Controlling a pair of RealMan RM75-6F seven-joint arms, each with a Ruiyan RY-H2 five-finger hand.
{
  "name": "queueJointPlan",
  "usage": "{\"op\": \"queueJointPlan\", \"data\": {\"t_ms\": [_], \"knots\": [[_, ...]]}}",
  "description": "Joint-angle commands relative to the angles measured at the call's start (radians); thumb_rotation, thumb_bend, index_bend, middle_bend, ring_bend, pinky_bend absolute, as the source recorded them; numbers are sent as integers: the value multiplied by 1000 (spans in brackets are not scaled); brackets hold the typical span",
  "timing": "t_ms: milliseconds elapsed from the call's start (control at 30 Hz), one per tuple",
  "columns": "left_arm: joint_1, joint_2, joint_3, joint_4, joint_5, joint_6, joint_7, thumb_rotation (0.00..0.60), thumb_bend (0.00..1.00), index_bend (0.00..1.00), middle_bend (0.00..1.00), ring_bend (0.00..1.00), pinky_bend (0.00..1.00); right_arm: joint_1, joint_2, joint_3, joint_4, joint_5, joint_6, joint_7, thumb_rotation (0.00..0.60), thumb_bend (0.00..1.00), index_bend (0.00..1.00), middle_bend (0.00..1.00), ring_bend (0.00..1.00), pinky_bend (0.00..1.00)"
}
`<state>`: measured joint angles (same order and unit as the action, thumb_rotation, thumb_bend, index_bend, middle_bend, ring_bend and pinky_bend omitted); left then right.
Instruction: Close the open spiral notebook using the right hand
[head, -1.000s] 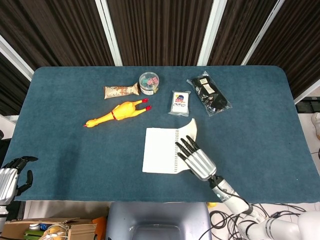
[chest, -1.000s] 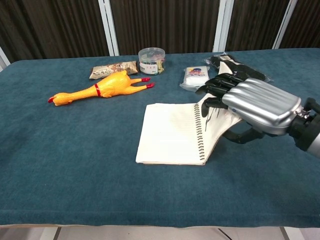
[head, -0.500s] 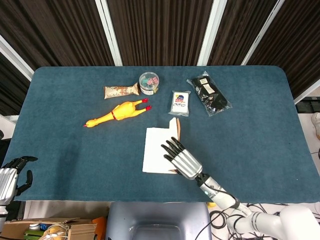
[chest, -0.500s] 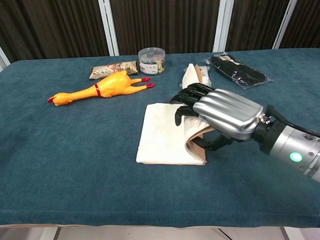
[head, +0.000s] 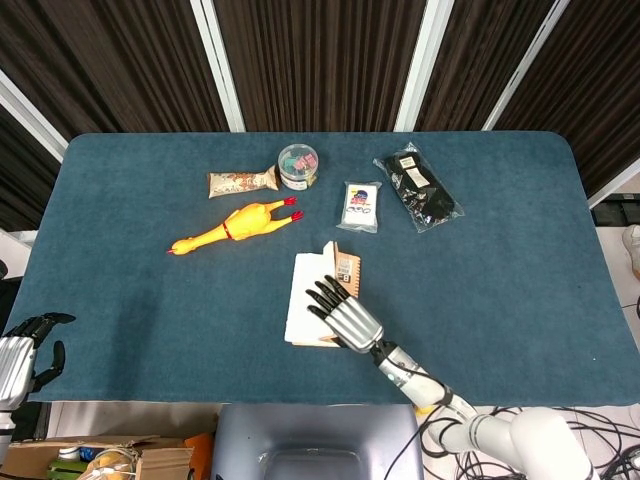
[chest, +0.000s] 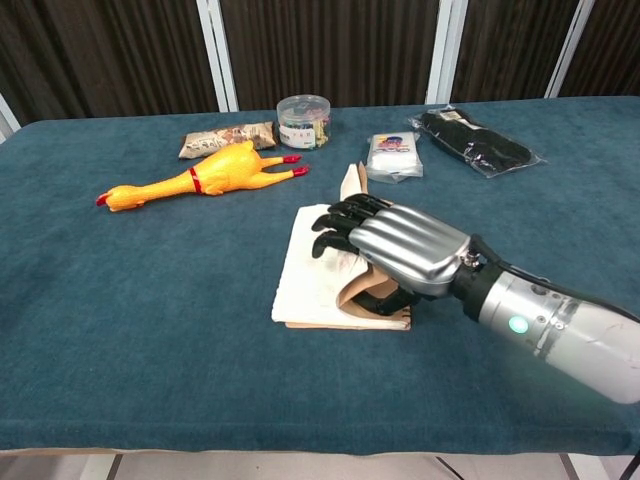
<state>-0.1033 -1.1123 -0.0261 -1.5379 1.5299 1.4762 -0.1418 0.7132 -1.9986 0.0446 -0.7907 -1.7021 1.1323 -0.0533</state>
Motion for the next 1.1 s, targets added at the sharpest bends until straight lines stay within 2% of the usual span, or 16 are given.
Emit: {"op": "queueJointPlan", "data": {"t_ms": [33,100,167,467,700,800,900,1100], "knots": [[-3,-4,1,-1,0,-6,14,600,639,361,361,335,497,22,-45,-4,70,4,-6,44,600,349,138,43,0,56],[-5,-5,3,-3,3,-8,18,600,639,361,362,335,496,30,-55,-3,90,2,3,67,600,344,33,1,0,49],[-6,-6,4,-4,7,-9,23,600,639,361,361,335,497,39,-62,-2,108,0,14,92,600,335,0,0,0,38],[-11,-12,7,-6,11,-16,40,600,639,361,362,335,497,67,-66,4,122,5,39,131,600,301,0,0,0,25],[-19,-16,13,-4,15,-31,53,600,639,361,362,335,498,71,-32,8,76,18,43,120,600,200,0,0,0,3],[-20,-16,12,-5,12,-32,52,600,639,361,362,336,498,55,12,5,15,30,45,91,600,196,0,0,0,0],[-20,-17,9,-1,8,-32,46,600,639,362,362,336,497,12,97,-10,-98,40,61,-4,600,197,0,0,0,0],[-25,-18,9,0,-2,-44,43,600,639,361,362,336,498,-125,372,-49,-464,115,101,-253,600,195,0,0,0,0]]}}
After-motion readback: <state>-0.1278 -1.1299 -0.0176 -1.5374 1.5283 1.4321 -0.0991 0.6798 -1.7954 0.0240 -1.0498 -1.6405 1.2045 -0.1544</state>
